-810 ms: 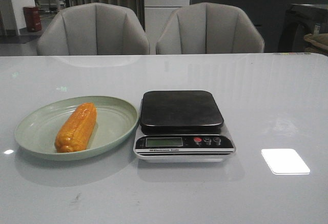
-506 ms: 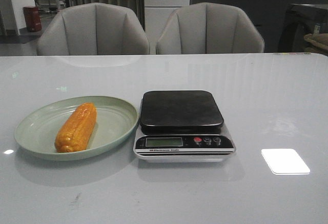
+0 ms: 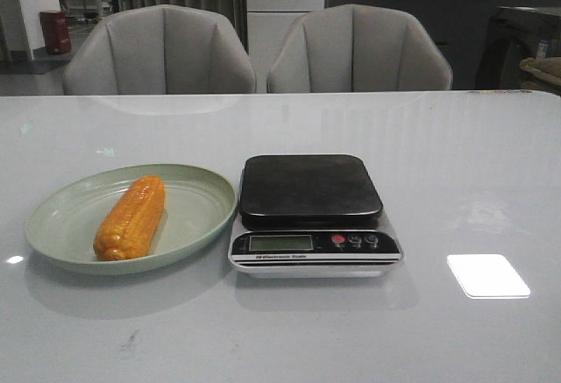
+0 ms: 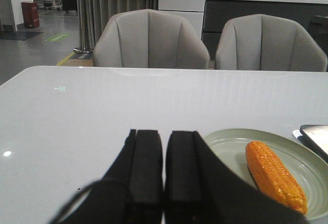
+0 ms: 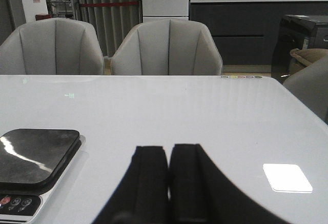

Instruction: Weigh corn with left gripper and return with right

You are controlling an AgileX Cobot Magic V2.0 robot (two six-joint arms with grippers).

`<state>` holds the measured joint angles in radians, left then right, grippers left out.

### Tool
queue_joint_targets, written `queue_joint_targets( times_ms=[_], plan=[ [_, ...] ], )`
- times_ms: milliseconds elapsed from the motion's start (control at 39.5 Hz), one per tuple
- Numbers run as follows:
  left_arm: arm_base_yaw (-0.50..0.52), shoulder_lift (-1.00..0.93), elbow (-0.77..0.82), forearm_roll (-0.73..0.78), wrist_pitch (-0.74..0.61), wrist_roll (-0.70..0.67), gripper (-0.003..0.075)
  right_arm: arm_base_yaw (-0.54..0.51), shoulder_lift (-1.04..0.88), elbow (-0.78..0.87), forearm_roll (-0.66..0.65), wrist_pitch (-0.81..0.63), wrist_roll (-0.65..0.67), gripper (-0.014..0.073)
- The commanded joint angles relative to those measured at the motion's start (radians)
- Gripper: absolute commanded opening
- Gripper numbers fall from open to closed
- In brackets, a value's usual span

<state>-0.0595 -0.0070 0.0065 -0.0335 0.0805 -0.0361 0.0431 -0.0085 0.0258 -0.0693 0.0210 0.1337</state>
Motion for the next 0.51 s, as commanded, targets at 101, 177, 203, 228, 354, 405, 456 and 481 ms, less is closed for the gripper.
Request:
queue_joint_targets(
  times_ms=[101, 177, 203, 228, 354, 405, 456, 481],
  plan=[
    [0.001, -0.019, 0.032, -0.003, -0.101, -0.001, 0.0113, -0.004, -0.020, 0.010, -0.001, -0.079, -0.007, 0.0159],
    [0.001, -0.019, 0.032, -0.003, -0.169, -0.001, 0.0113, -0.004, -0.020, 0.010, -0.001, -0.079, -0.007, 0.0159],
    [0.001, -0.019, 0.032, -0.003, -0.185, -0.001, 0.0114, -0.004, -0.020, 0.010, -0.001, -0.079, -0.007, 0.0159],
    [0.001, -0.019, 0.032, -0.003, -0.197, -0.001, 0.0114, -0.004, -0.020, 0.010, -0.001, -0.079, -0.007, 0.0159],
    [0.001, -0.015, 0.014, -0.021, -0.185, -0.006, 0.0113, -0.004, -0.020, 0.010, -0.001, -0.079, -0.007, 0.0159],
    [-0.003, -0.015, -0.009, -0.025, -0.168, -0.006, 0.0113, -0.004, -0.020, 0.010, -0.001, -0.079, -0.007, 0.0159],
    [-0.006, -0.009, -0.044, -0.025, -0.142, -0.006, 0.0113, -0.004, -0.020, 0.010, -0.001, -0.079, -0.007, 0.0159],
    [-0.006, -0.006, -0.056, -0.025, -0.136, -0.006, 0.0113, -0.004, -0.020, 0.010, -0.001, -0.079, -0.007, 0.0159]
  ],
)
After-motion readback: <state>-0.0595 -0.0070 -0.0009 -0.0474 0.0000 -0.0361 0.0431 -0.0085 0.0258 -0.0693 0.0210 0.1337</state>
